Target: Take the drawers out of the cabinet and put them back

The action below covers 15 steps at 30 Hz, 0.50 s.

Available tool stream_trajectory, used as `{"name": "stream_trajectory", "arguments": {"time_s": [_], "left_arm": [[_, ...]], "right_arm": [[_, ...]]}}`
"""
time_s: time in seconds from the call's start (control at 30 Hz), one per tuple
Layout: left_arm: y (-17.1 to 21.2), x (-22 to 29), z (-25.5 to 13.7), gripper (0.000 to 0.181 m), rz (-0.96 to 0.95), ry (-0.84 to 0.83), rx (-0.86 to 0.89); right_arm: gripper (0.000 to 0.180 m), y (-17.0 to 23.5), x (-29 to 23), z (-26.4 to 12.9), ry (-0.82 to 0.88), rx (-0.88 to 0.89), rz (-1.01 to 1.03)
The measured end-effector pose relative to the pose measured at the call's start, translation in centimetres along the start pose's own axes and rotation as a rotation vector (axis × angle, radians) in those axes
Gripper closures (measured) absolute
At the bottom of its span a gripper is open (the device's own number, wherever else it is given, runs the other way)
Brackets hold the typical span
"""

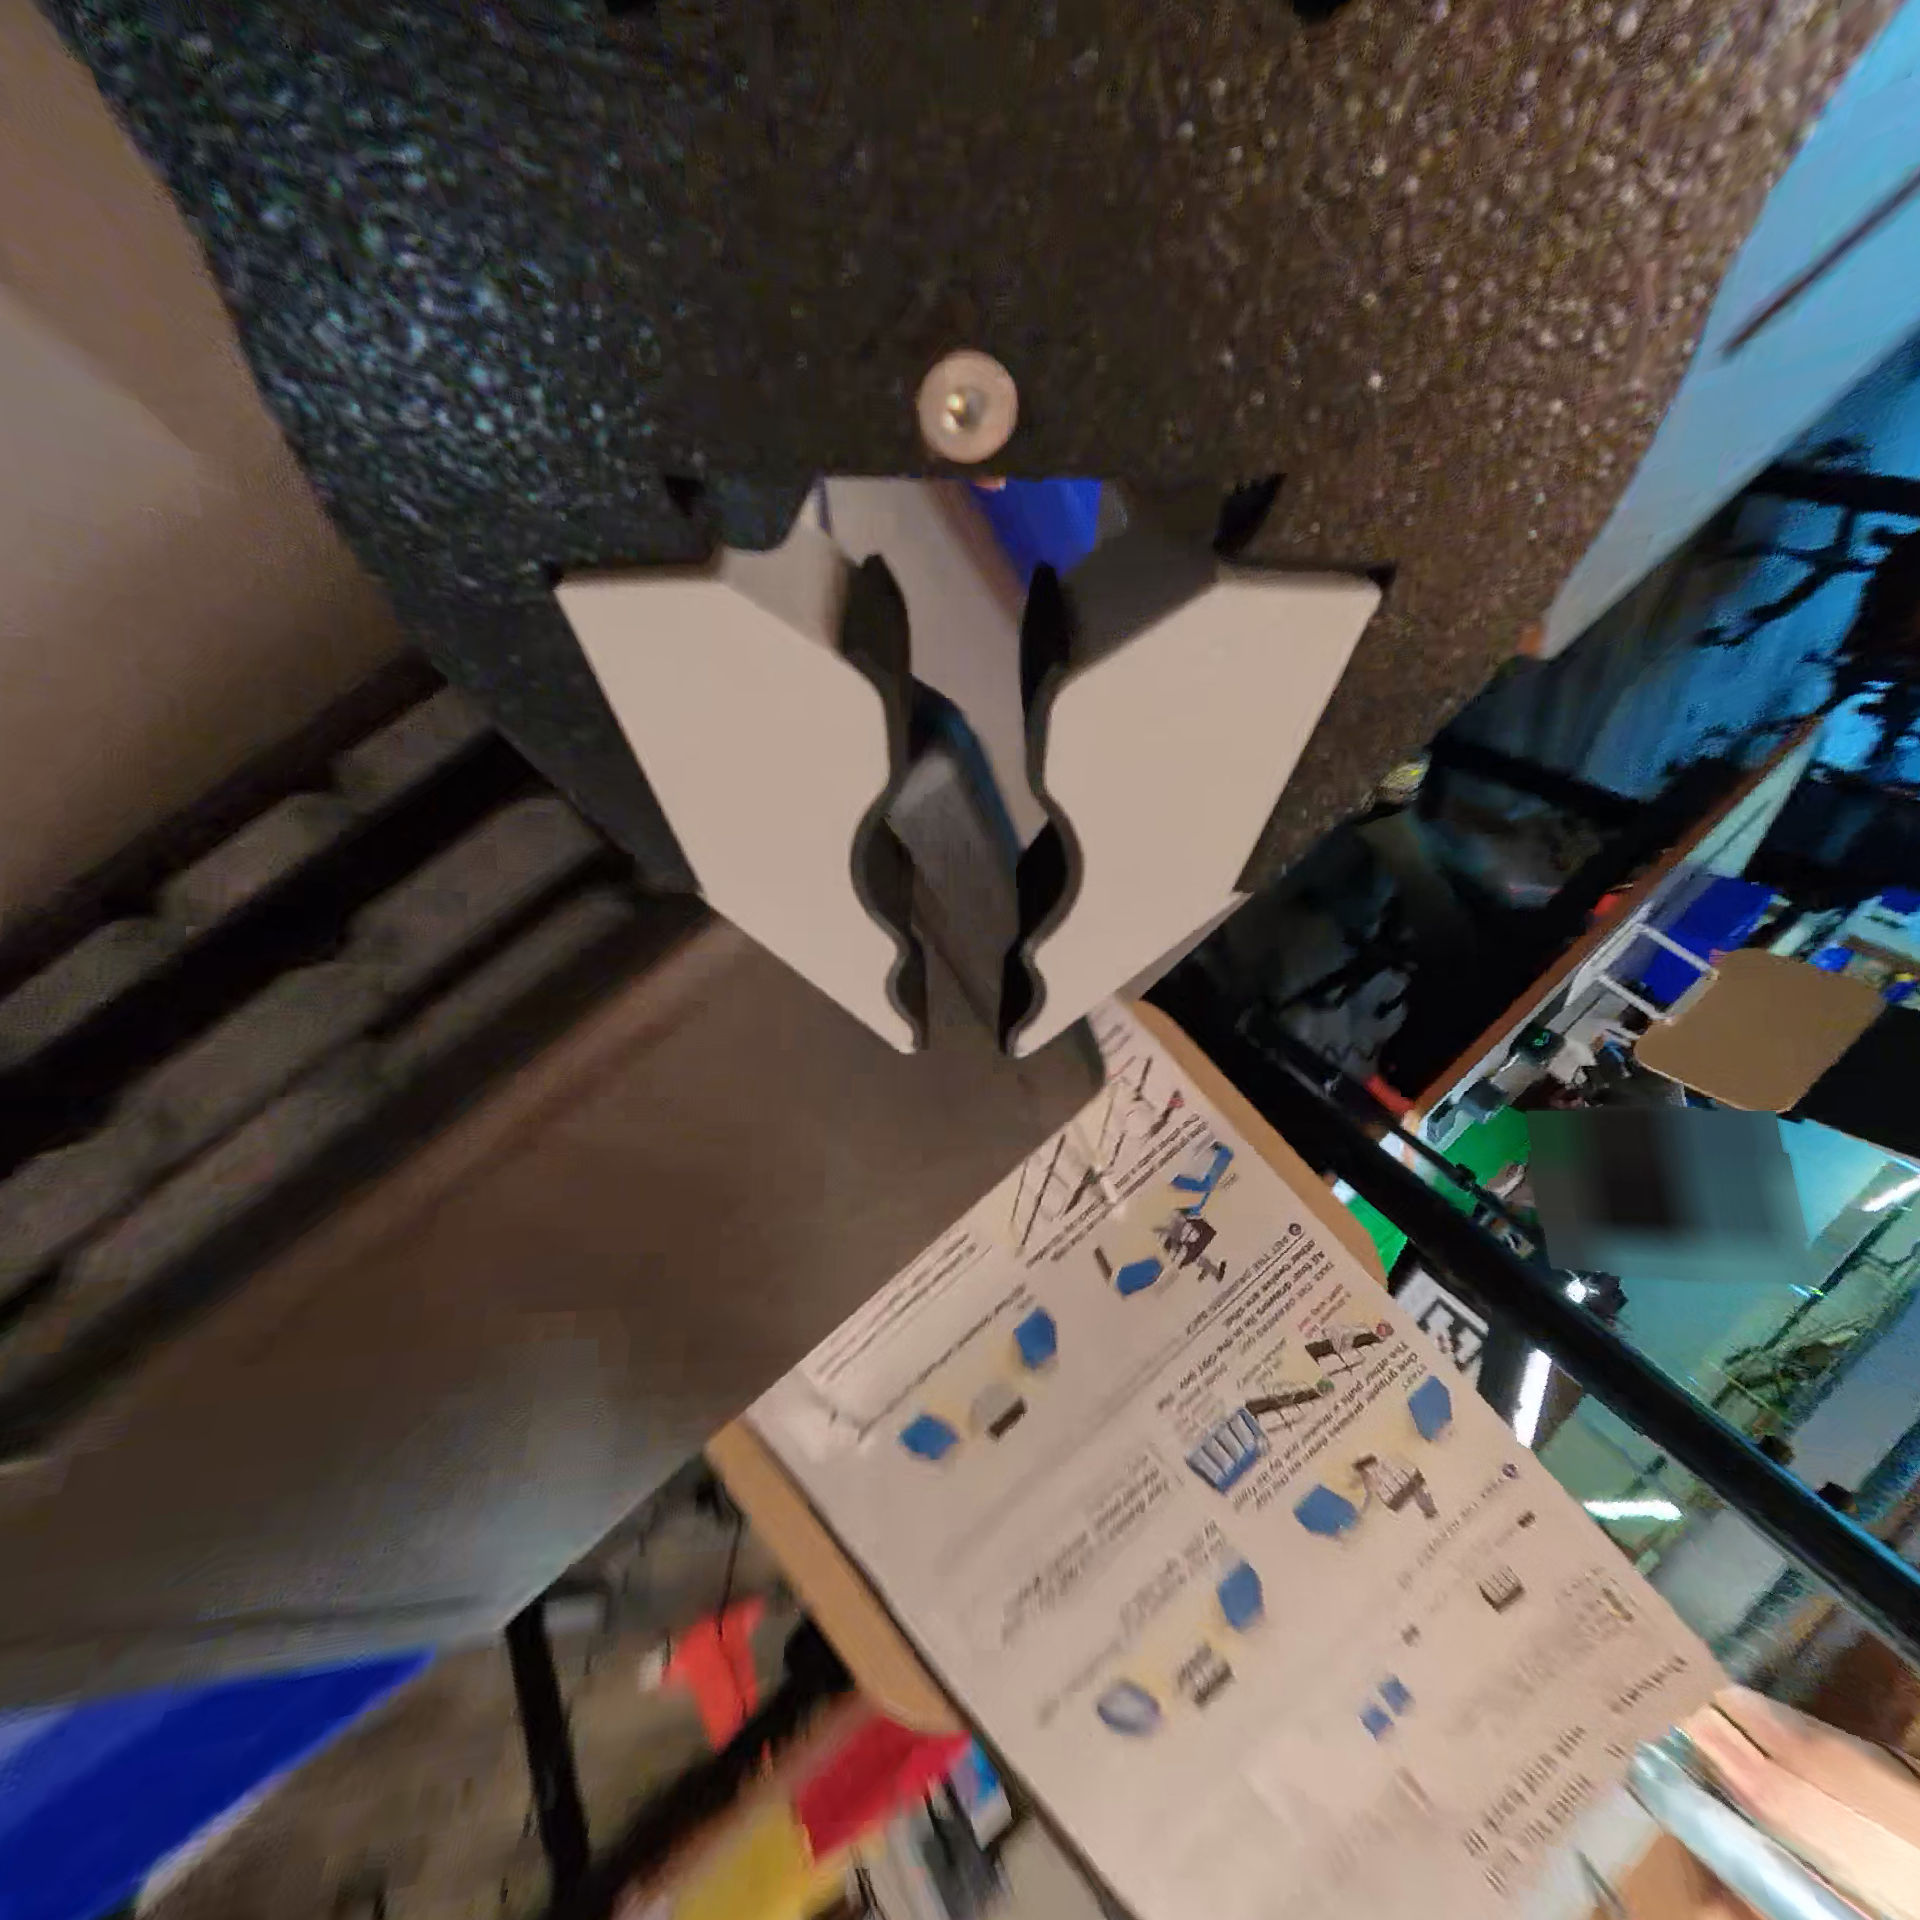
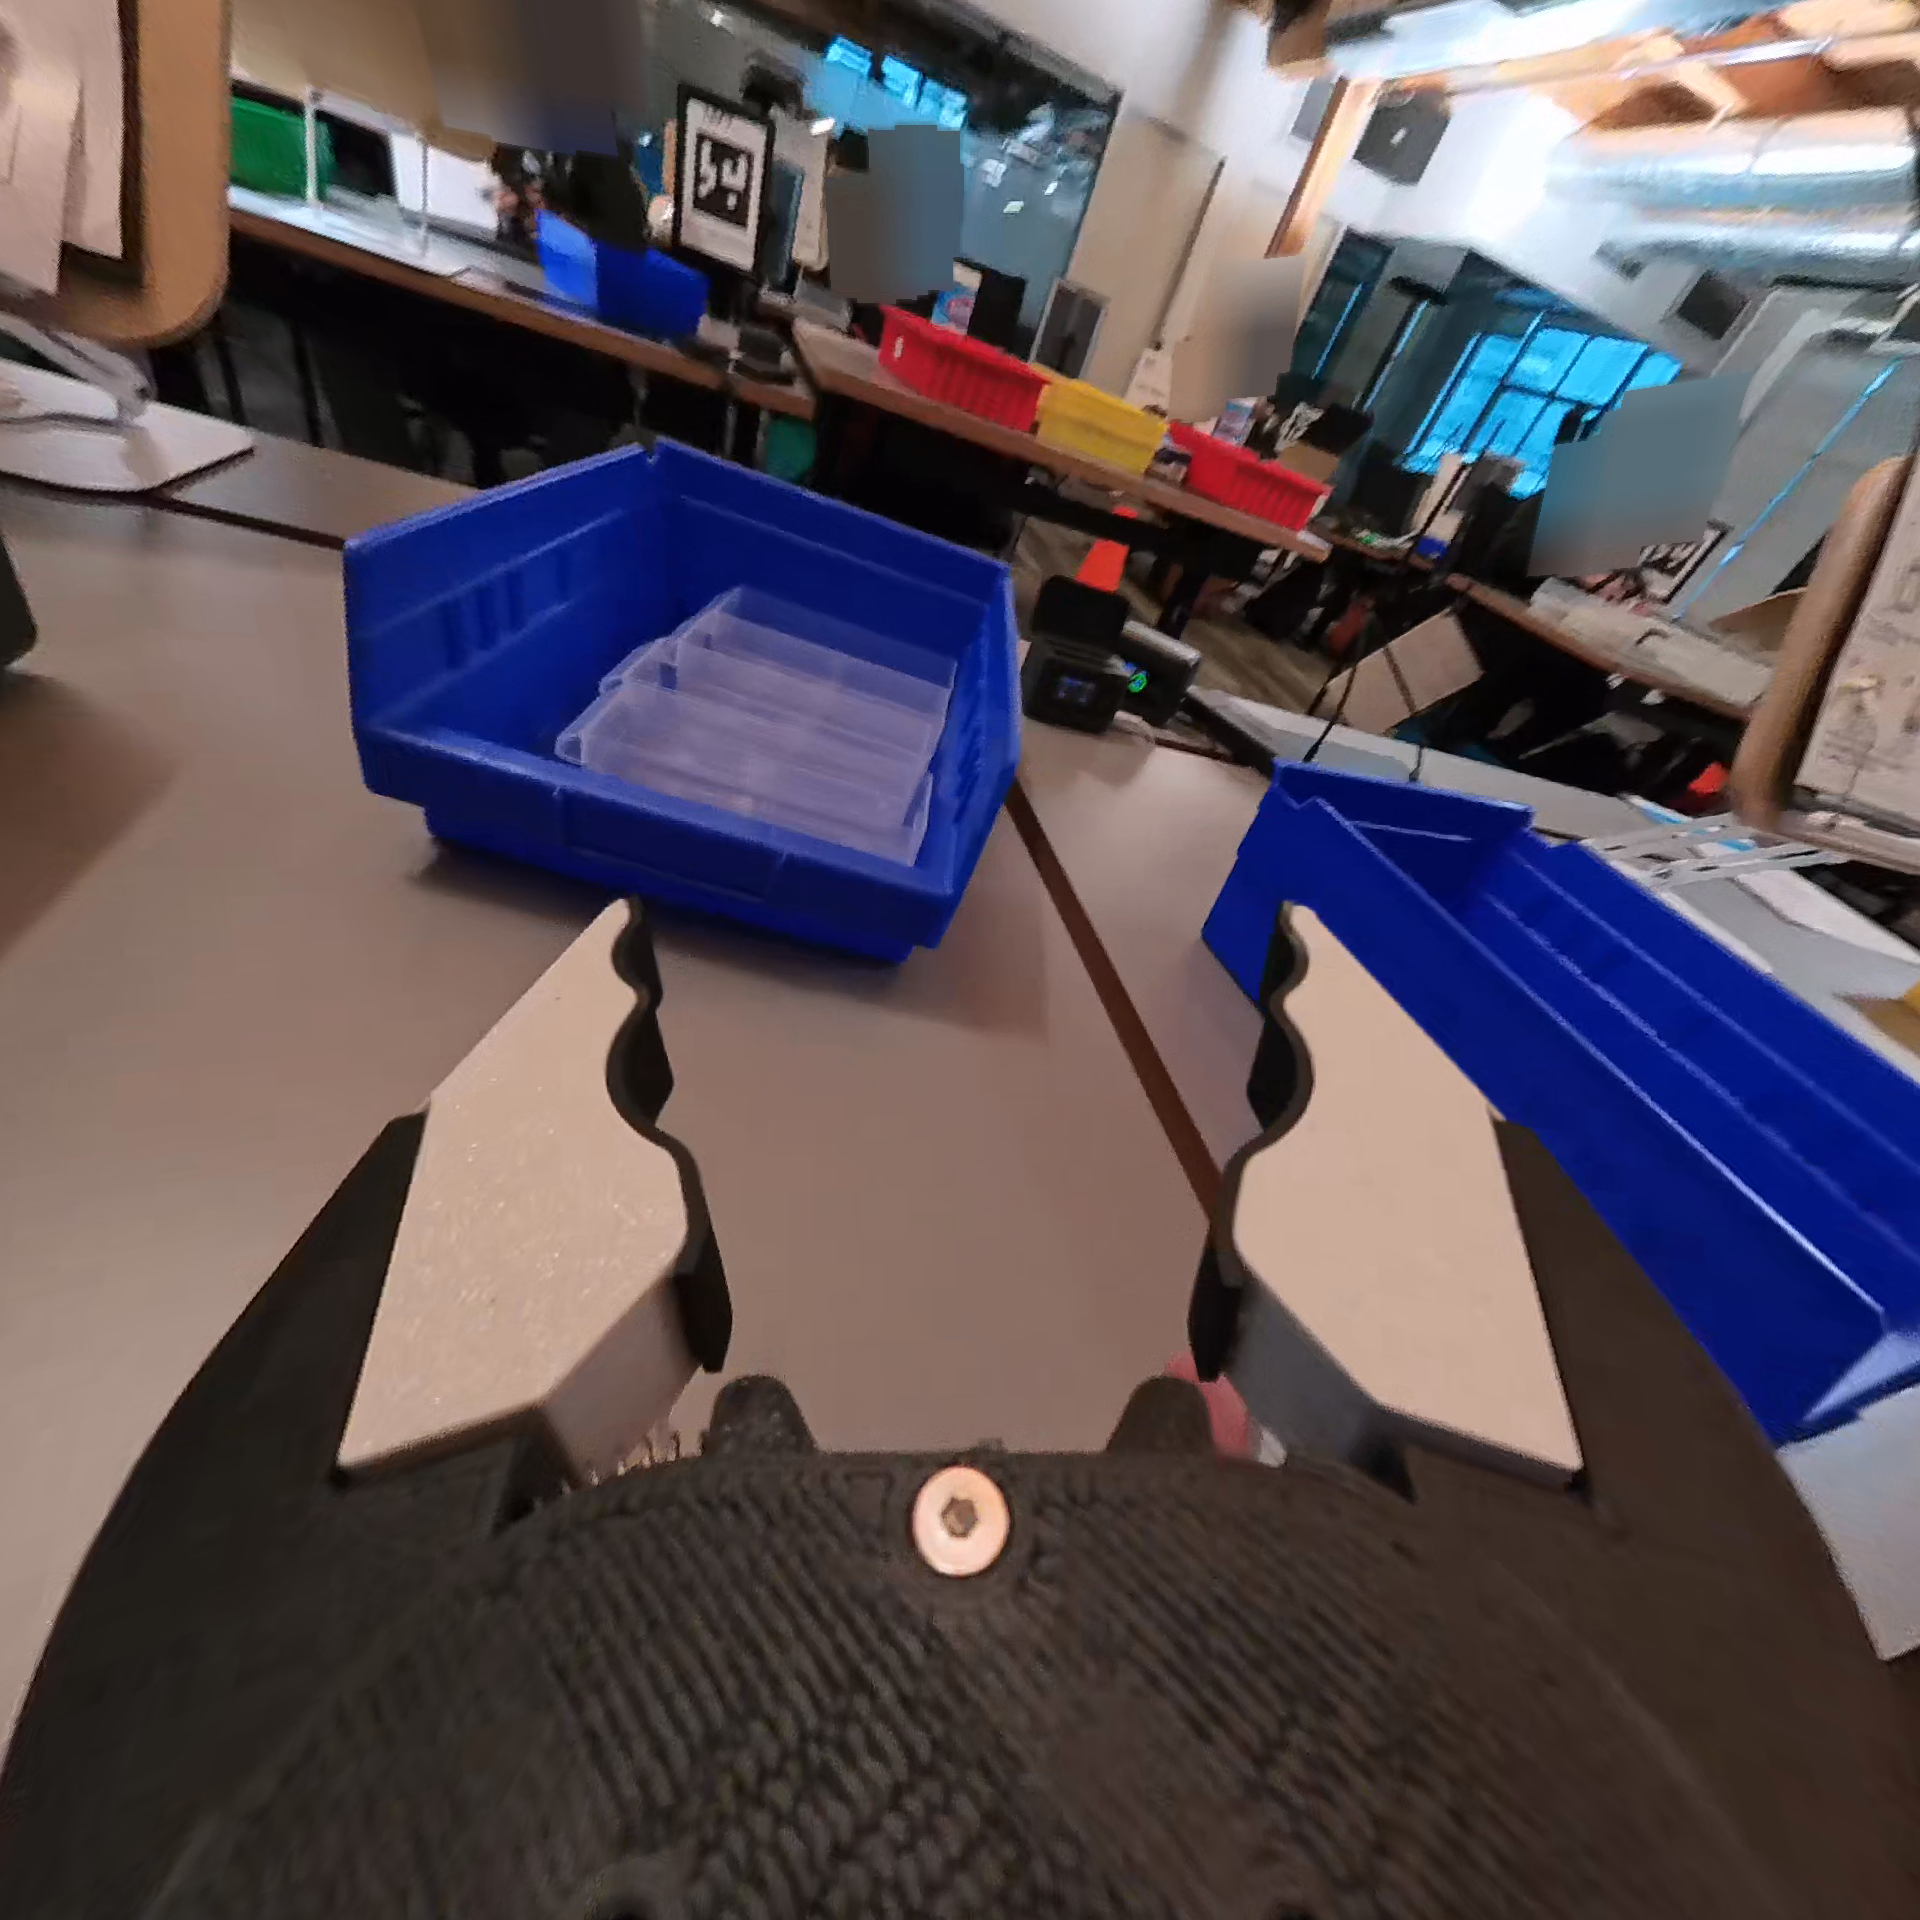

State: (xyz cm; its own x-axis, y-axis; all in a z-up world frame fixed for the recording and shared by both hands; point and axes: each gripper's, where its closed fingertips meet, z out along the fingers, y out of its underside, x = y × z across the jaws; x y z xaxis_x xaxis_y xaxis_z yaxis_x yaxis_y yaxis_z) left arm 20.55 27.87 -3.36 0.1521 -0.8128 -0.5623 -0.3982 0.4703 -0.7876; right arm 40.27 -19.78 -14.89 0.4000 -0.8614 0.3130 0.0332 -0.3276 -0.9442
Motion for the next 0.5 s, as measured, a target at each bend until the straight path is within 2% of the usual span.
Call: {"name": "stream_trajectory", "arguments": {"time_s": [0.1,0.23,0.3,0.4,0.5], "left_arm": [[2.5,1.6,-3.7,0.164,-0.120,-0.147,0.103],[12.4,-1.0,-7.2,0.154,-0.228,-0.428,-0.023],[17.2,-4.0,-8.8,0.145,-0.292,-0.522,-0.073],[22.3,-10.7,-11.7,0.133,-0.359,-0.679,-0.091],[27.3,-15.2,-11.1,0.104,-0.469,-0.624,-0.191]], "right_arm": [[0.064,-0.4,-1.3,0.0,-0.061,-0.007,-0.019],[0.064,-1.6,-2.4,-0.4,-0.099,0.017,-0.018],[0.064,-2.3,-3.5,-0.6,-0.148,0.036,0.009],[0.065,-3.2,-4.6,-0.7,-0.183,0.057,0.020],[0.065,-3.5,-5.7,-0.5,-0.210,0.055,0.032]]}}
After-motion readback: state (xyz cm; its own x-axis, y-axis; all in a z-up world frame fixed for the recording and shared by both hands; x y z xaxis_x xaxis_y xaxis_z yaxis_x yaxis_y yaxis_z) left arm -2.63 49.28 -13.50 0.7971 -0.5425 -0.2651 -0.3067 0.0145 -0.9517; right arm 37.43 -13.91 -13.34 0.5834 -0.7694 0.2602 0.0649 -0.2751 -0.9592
